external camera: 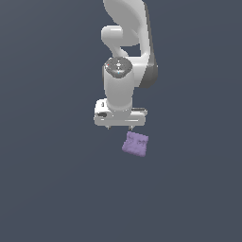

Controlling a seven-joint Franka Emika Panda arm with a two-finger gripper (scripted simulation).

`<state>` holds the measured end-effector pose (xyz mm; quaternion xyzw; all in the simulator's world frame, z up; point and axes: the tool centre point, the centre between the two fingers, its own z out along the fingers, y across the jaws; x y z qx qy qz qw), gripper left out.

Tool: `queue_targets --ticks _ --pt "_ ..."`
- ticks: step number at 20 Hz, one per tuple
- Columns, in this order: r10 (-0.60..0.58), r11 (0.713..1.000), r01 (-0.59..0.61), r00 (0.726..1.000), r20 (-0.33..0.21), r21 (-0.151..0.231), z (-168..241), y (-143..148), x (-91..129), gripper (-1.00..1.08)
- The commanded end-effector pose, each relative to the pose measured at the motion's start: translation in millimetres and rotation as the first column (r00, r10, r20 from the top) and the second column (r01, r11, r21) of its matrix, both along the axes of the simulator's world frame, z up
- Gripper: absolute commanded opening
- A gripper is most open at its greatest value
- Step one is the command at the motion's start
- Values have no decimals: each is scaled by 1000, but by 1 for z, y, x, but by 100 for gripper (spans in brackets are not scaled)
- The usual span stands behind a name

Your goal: Pick up the object and move it to a goal position.

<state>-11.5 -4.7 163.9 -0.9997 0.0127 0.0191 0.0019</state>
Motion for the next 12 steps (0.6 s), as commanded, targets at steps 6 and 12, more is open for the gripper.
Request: queue_targets --ticks 6,12 --pt "-76 997 76 997 10 -4 -20 22 4 100" --pt "-167 986 167 986 22 -6 -45 48 8 100"
